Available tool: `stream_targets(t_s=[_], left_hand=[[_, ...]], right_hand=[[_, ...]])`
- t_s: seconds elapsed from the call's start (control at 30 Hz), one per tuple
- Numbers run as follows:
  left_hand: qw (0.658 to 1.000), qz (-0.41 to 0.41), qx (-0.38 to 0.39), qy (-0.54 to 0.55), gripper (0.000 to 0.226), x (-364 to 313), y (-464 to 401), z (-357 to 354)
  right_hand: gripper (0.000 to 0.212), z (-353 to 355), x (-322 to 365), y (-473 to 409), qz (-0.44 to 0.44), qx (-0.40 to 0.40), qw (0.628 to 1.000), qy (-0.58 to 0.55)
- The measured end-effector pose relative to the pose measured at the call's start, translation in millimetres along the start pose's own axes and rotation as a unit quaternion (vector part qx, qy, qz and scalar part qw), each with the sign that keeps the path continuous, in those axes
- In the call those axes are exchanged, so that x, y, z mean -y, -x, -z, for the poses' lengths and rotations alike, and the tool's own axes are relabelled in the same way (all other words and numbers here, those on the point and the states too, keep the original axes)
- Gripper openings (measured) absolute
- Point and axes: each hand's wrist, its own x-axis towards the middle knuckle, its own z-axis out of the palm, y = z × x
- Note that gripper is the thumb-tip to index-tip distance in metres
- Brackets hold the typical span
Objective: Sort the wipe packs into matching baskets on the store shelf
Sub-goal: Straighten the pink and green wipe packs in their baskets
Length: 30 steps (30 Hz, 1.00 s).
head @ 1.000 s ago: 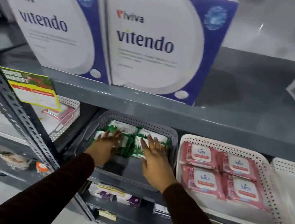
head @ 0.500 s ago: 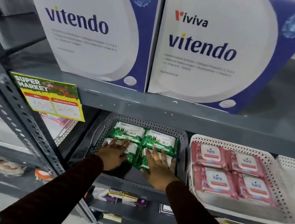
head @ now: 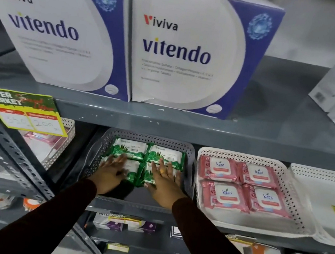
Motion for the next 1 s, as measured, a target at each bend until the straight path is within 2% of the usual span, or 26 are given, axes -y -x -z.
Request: stream_targets(t_s=[0.07,0.13,0.2,0.27,0.37,0.47,0.57,0.67,0.73,0.83,0.93,1.0], left_hand=[[0.996,0.006,-0.058,0.066,0.064,-7.1,6.8,2.1],[0.988,-0.031,-0.093,0.117,0.062,-32.0,11.8,0.5],[0.982,-0.081,-0.093,0.144,0.058,-66.6,18.7,-2.5],[0.972,-0.149,-0.086,0.16,0.053,-110.4,23.2,-13.8],[0.95,-0.252,-0.086,0.163,0.044,-177.7,24.6,-37.4],[0.951,-0.301,-0.051,0.056,0.044,-240.0,10.4,-77.9],[0.962,-0.26,0.001,-0.082,0.043,-277.6,-10.4,-114.3],[0.966,-0.205,0.008,-0.157,0.041,-296.8,-19.9,-132.2],[0.968,-0.183,-0.013,-0.171,0.038,-305.2,-20.1,-137.4],[0.974,-0.165,-0.032,-0.15,0.048,-307.9,-21.1,-145.1],[0.979,-0.142,-0.011,-0.147,0.056,-314.1,-16.0,-153.0],[0.975,-0.152,-0.016,-0.162,0.064,-322.5,1.5,-148.0]], right_hand=[[0.066,15.4,-2.0,17.2,0.026,-0.083,0.994,-0.073],[0.056,36.0,-19.7,41.2,0.033,-0.207,0.969,-0.129],[0.048,52.9,-47.0,63.9,-0.001,-0.301,0.94,-0.16],[0.043,62.5,-92.4,85.8,-0.071,-0.344,0.921,-0.168],[0.043,67.3,-168.6,111.1,-0.165,-0.301,0.935,-0.088],[0.051,67.0,-235.8,132.0,-0.216,-0.185,0.959,-0.002],[0.062,56.5,-279.7,139.6,-0.202,-0.137,0.97,0.013],[0.067,60.8,-285.9,143.7,-0.158,-0.144,0.973,-0.083],[0.07,65.4,-284.4,144.7,-0.152,-0.143,0.973,-0.095],[0.077,69.3,-280.7,150.2,-0.134,-0.141,0.979,-0.064],[0.064,78.8,-271.2,157.5,-0.129,-0.108,0.986,0.013],[0.062,87.1,-261.1,166.2,-0.111,-0.133,0.985,0.013]])
